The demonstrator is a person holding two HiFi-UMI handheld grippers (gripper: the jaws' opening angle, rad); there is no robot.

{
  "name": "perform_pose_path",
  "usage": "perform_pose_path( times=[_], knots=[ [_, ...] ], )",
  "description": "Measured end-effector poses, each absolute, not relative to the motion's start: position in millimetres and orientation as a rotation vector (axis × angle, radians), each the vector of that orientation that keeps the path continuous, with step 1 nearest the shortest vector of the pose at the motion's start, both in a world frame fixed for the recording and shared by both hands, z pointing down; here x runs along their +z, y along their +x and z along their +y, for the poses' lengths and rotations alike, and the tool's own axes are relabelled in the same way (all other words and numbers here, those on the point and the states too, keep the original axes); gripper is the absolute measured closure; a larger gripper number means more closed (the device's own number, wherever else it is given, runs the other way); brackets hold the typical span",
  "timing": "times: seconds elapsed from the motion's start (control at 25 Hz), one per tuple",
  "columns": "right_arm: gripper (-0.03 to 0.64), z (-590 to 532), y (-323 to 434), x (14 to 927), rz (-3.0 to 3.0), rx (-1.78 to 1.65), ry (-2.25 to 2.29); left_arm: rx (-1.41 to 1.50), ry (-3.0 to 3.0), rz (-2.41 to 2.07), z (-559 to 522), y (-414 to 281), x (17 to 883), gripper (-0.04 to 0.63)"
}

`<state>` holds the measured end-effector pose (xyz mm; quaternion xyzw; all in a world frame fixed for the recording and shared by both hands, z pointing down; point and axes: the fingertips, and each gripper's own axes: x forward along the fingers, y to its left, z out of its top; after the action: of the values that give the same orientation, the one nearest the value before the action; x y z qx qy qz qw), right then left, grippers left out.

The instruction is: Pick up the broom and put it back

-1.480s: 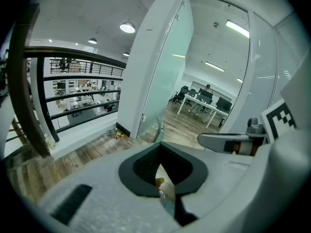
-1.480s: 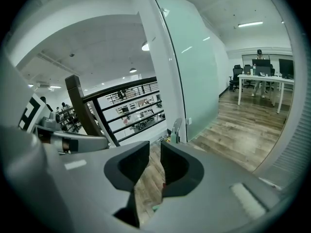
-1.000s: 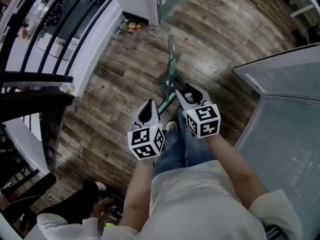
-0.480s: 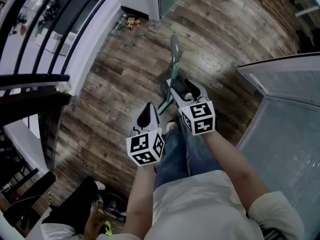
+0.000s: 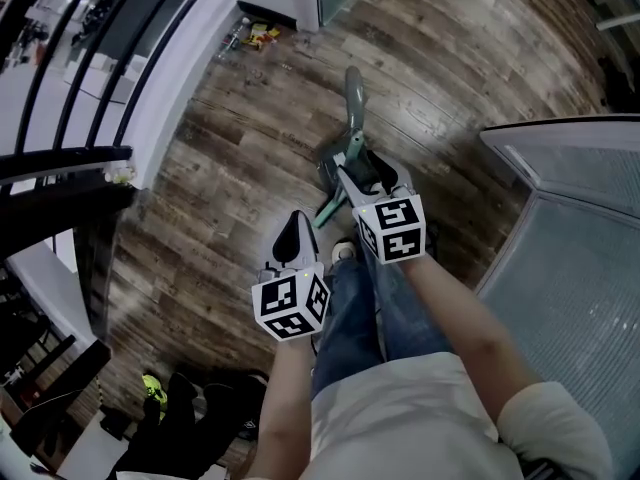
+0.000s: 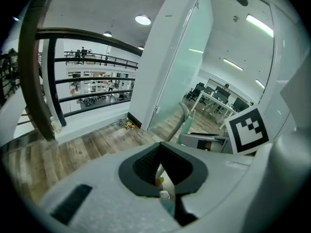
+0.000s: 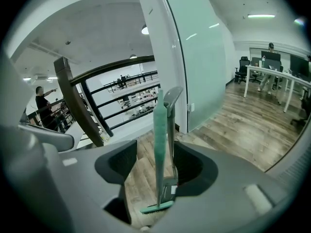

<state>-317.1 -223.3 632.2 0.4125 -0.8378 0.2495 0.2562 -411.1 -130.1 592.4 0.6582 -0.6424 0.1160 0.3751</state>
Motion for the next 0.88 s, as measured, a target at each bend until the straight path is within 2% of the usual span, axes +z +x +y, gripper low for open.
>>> perform_pose_path(
  times=[0.48, 0.8, 0.88],
  knots=[
    [0.421, -243, -321, 652, -2.259, 0.688, 1.162, 0.304, 1.656, -1.641, -140, -413, 611, 0.586],
    [0.48, -242, -323, 656, -2.259, 0.678, 1.157, 0.29, 1.648, -1.639, -139, -410, 612, 0.586],
    [0.514, -242, -324, 655, -2.261, 0.671, 1.152, 0.291, 1.645, -1.638, -139, -409, 612, 0.586]
  ],
)
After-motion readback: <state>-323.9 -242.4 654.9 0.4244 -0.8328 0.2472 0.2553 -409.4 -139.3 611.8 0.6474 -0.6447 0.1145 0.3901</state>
